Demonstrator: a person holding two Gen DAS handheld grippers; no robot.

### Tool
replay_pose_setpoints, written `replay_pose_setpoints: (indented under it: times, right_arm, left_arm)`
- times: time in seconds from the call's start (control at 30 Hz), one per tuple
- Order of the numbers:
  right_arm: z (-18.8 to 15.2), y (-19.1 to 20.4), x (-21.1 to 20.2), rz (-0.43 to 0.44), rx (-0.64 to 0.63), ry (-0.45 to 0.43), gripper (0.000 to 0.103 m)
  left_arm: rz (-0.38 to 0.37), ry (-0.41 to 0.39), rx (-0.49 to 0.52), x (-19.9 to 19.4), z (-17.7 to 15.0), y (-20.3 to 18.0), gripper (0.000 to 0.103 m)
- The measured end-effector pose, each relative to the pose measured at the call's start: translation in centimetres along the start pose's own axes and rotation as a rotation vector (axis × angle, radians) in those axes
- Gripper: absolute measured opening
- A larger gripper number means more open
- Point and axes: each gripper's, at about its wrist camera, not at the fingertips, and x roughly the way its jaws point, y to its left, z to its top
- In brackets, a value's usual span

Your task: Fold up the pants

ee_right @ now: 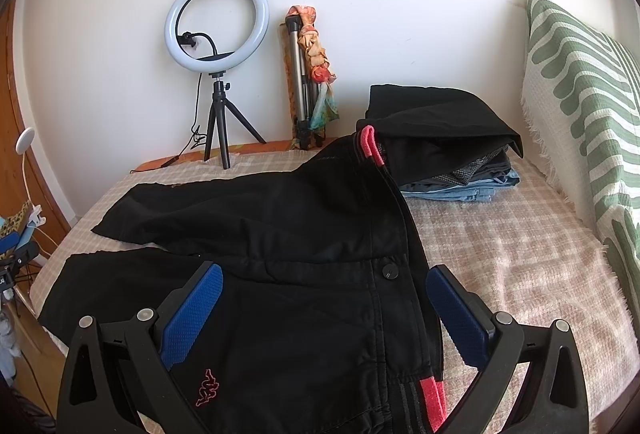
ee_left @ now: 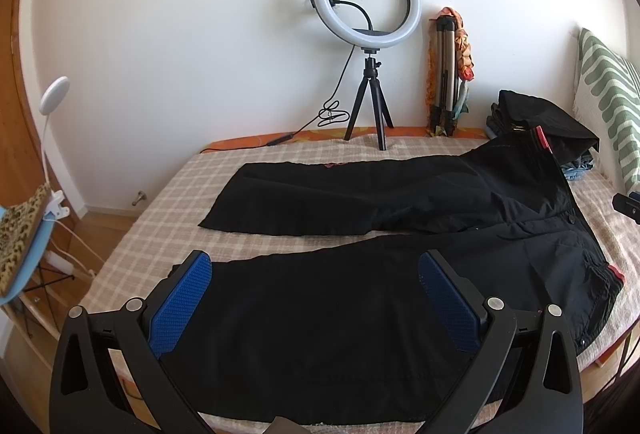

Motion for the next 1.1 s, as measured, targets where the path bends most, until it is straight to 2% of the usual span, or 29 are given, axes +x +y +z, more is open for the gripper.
replay_pose_setpoints:
  times: [1.1]
  right_arm:
    - [-0.26,0.22,0.28,0.008,0.002,0.01,0.103]
  left_arm:
    - [0.0,-0.003,0.001,-0.03,0.04,0.0,0.103]
